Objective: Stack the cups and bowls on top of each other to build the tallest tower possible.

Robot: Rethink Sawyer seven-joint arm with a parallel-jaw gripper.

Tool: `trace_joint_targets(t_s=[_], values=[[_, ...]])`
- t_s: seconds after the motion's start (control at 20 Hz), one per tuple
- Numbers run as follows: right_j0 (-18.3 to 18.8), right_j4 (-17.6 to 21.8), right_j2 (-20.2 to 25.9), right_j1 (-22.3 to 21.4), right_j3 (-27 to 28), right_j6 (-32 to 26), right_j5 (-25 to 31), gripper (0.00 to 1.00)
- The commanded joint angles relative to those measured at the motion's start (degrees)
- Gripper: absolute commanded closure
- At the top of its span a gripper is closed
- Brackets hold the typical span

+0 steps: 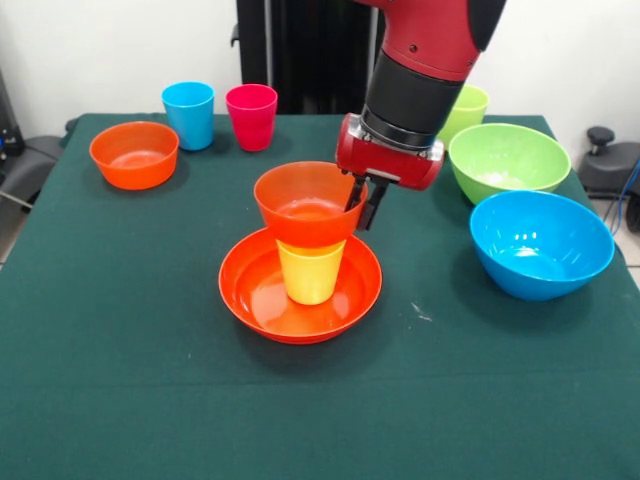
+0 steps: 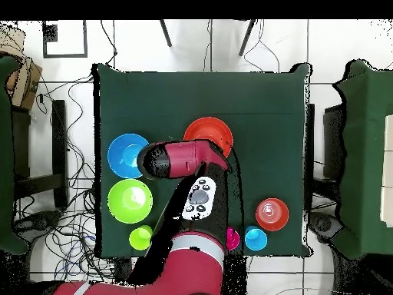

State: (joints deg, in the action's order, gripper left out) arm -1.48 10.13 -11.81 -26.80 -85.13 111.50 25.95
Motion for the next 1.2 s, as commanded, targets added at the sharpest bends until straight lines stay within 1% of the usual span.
trace_joint_targets(t_s=[0.05,0.4,0.65,0.7,1.2], values=[[1.33,-0.77,5.44,-0.82,-0.06,4.64,-1.38,1.00],[2.03,-0.45,5.87,-0.95,-0.65,4.23,-2.10,1.00],[1.64,-0.37,5.61,-0.75,-0.38,4.74,-2.58,1.00],[1.58,-0.33,5.54,-0.72,-0.37,4.83,-2.75,0.00],[1.18,-0.88,5.09,-0.78,-0.63,5.98,-2.60,0.00]])
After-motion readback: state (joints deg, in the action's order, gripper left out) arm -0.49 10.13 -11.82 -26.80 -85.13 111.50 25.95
